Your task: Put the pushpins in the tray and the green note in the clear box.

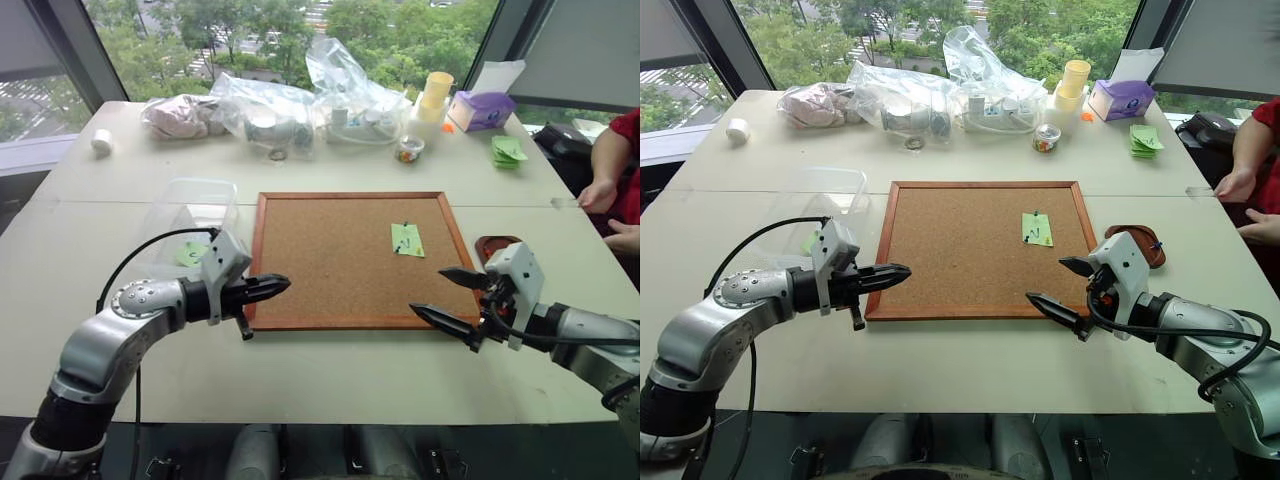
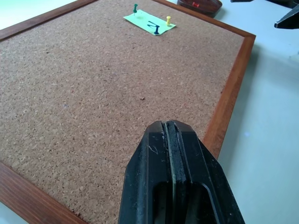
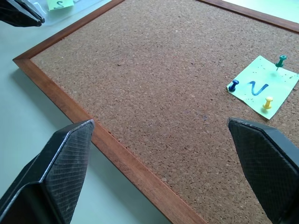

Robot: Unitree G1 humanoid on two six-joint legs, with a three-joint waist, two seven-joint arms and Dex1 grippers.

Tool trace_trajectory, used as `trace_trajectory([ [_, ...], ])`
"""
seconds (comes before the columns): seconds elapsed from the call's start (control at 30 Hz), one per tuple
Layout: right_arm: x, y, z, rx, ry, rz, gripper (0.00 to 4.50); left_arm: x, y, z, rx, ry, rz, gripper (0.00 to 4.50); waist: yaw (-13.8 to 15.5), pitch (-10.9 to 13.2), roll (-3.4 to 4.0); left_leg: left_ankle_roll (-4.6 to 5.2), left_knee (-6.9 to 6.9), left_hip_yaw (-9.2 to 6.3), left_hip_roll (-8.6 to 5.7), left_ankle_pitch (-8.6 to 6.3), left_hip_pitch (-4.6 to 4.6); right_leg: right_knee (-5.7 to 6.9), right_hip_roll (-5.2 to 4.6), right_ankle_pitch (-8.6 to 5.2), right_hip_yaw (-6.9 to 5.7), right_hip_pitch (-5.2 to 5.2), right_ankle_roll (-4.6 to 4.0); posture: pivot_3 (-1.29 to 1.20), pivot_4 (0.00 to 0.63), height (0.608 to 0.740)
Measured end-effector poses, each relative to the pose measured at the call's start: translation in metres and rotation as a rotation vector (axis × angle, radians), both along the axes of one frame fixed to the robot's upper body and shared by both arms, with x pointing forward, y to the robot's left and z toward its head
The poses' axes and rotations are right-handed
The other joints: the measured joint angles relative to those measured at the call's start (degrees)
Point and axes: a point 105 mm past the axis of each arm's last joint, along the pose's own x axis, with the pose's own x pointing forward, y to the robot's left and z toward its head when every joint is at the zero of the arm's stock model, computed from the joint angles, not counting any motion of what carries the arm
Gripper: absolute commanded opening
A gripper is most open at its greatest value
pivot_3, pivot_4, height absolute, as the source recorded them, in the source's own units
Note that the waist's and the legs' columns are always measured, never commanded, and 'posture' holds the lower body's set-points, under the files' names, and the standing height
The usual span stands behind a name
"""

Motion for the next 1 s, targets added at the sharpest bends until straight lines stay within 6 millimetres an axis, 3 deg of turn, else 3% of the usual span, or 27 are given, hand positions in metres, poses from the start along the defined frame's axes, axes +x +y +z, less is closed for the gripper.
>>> trace_trajectory([
  [0.63,0.012,-0.003,-0.004,-0.005,-0.016,-0.078,4.44,0.009,-0.004,0.009,-0.023,-0.047,0.022,0.0,0.01,0.0,0.0,0.0,0.0,0.0,0.0,0.0,0.0,0.0,0.01,0.0,0.0,0.0,0.0,0.0,0.15,0.738],
  [0.7,0.016,-0.003,-0.004,0.001,-0.02,-0.09,4.44,0.019,-0.008,0.012,-0.024,-0.076,0.041,0.0,0.12,0.0,0.0,0.0,0.04,0.0,-0.02,0.0,0.0,0.01,0.02,0.0,0.0,0.02,0.0,0.0,0.15,0.738],
  [0.87,0.047,0.002,0.001,0.037,-0.066,-0.137,4.44,0.045,-0.037,0.014,-0.006,-0.125,0.007,0.0,-0.14,0.0,-0.01,0.02,0.08,0.03,-0.09,-0.01,0.03,0.0,0.06,0.01,-0.01,0.06,0.01,0.0,0.15,0.738],
  [1.0,0.082,0.002,0.008,0.056,-0.094,-0.215,4.44,0.057,-0.045,-0.002,0.076,-0.113,-0.015,0.0,-0.3,0.01,0.04,0.0,0.0,0.07,-0.06,0.0,-0.01,0.04,0.15,0.01,0.01,-0.12,0.01,0.0,0.15,0.738],
])
